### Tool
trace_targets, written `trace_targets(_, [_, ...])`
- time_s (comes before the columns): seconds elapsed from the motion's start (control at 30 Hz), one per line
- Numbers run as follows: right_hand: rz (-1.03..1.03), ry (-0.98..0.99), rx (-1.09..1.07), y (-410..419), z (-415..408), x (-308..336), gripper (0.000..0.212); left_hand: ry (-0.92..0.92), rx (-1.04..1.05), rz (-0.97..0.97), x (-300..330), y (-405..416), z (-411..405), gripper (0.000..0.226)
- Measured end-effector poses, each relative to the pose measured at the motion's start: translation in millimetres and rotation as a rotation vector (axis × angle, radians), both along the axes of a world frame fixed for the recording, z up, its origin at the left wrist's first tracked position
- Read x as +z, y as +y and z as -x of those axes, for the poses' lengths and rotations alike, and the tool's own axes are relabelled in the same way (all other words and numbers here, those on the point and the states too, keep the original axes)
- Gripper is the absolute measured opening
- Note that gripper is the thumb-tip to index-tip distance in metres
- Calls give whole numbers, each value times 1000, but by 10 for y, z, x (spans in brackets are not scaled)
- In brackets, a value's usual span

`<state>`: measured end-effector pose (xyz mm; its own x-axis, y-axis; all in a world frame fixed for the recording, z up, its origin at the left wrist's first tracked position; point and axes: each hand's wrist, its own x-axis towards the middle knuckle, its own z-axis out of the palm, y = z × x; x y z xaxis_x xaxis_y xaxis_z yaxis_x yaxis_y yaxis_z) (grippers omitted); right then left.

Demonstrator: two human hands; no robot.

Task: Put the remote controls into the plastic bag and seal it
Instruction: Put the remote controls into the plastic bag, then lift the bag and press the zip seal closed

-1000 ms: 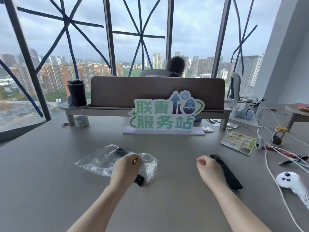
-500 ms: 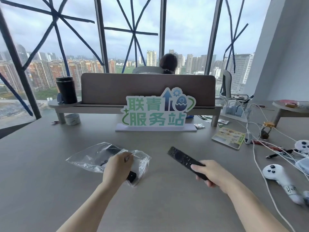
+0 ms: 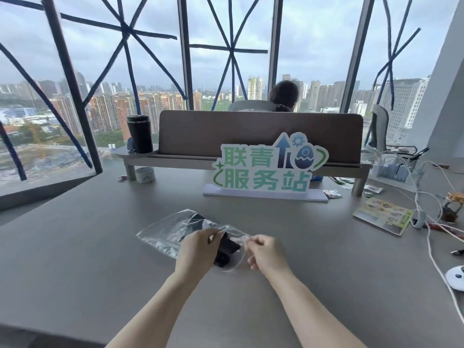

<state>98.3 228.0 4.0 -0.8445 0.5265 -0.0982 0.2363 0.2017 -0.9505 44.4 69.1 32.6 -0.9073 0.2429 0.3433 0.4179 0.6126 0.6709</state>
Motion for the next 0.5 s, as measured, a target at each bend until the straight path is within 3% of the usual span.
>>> trace_targets(0.1, [-215,15,-115,197,-8,-104,18,-6,-4,19,-15,-55,-10,24])
trace_targets(0.23, [-200,-83,80,218,107,-91,49,-21,-62,88,-33,-80,-38,18])
trace_targets(0.27, [-205,-89,119,191,158,-75,50,-43,-96,119,-41,-90,-36,16])
trace_targets(0.33, [-306,-71,141,175,262,-50,31,-115,-183,220,-65,-136,-27,17])
trace_targets(0.4, [-426,-55,90,177,309,-26,15,-162,-256,375,-95,-224,-8,38])
trace_targets(0.5, [-428,2,18,156,270,66,18,-183,-200,594,-72,-397,31,65])
